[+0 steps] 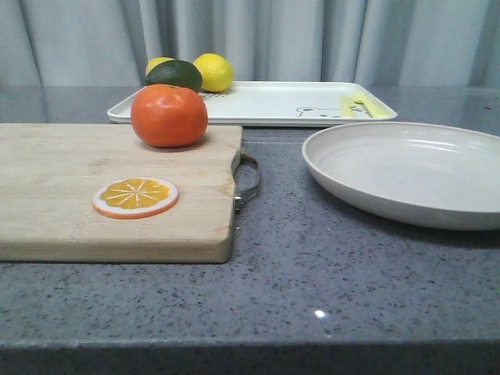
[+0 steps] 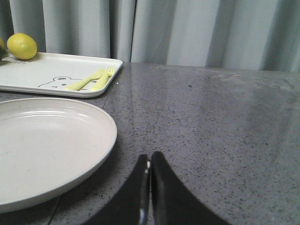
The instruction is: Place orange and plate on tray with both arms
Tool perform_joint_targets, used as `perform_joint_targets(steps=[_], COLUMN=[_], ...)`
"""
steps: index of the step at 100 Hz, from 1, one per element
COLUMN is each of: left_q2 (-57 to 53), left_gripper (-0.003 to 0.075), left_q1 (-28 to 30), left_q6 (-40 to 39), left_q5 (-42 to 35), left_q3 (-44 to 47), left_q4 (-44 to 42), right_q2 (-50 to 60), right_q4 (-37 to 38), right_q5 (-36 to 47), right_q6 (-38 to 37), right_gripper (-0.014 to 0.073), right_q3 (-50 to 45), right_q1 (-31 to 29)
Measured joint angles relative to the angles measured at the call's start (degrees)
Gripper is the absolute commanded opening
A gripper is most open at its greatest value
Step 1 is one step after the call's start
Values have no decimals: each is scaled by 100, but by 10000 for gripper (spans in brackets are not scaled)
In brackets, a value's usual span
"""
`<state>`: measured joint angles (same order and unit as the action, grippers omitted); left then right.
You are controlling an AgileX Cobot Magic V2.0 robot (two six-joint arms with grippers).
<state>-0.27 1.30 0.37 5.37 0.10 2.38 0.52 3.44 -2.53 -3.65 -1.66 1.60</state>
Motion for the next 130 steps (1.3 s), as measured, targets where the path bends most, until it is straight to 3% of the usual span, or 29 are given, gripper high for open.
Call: perform_joint_targets(steps=[73, 121, 130], left_q2=[0, 0, 0], left_gripper=[-20, -20, -20], left_q1=[0, 0, 0], left_q6=[0, 0, 0], left_q5=[-11, -537, -354], left_q3=[0, -44, -231], left_q4=[0, 79, 114], right_q2=[0, 0, 0], right_q4=[0, 0, 0], right_q5=[0, 394, 399], right_q6=[0, 0, 0], right_gripper=[15, 15, -40], right_q3=[0, 0, 72], right_q1=[0, 0, 0])
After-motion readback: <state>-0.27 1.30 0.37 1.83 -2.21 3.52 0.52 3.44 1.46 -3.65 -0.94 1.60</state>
